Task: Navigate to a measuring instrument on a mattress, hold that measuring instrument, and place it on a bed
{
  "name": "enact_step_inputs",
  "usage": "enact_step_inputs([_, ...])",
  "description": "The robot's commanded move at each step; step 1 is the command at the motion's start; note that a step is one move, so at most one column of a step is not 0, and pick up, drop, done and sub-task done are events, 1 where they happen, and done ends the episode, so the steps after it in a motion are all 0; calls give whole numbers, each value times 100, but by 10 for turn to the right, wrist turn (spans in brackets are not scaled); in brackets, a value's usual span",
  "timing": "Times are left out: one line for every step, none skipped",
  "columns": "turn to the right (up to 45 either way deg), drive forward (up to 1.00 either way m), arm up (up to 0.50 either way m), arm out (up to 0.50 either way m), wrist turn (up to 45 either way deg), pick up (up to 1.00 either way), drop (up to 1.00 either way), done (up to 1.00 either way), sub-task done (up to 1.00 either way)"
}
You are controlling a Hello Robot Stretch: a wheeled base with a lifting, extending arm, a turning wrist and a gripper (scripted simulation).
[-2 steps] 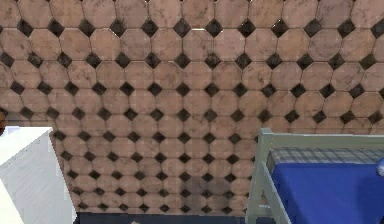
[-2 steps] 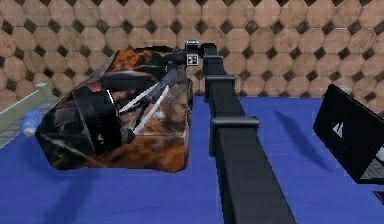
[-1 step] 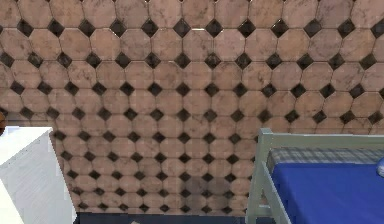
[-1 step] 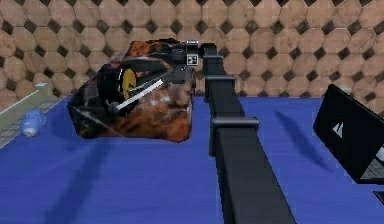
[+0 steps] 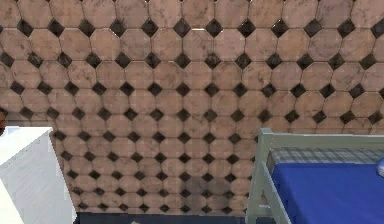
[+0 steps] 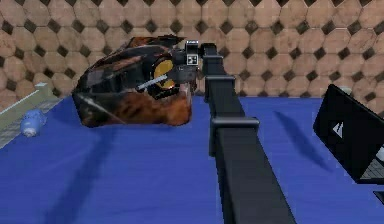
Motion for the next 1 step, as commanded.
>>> enact_step_inputs([0,0,0,0,390,0,0,0,0])
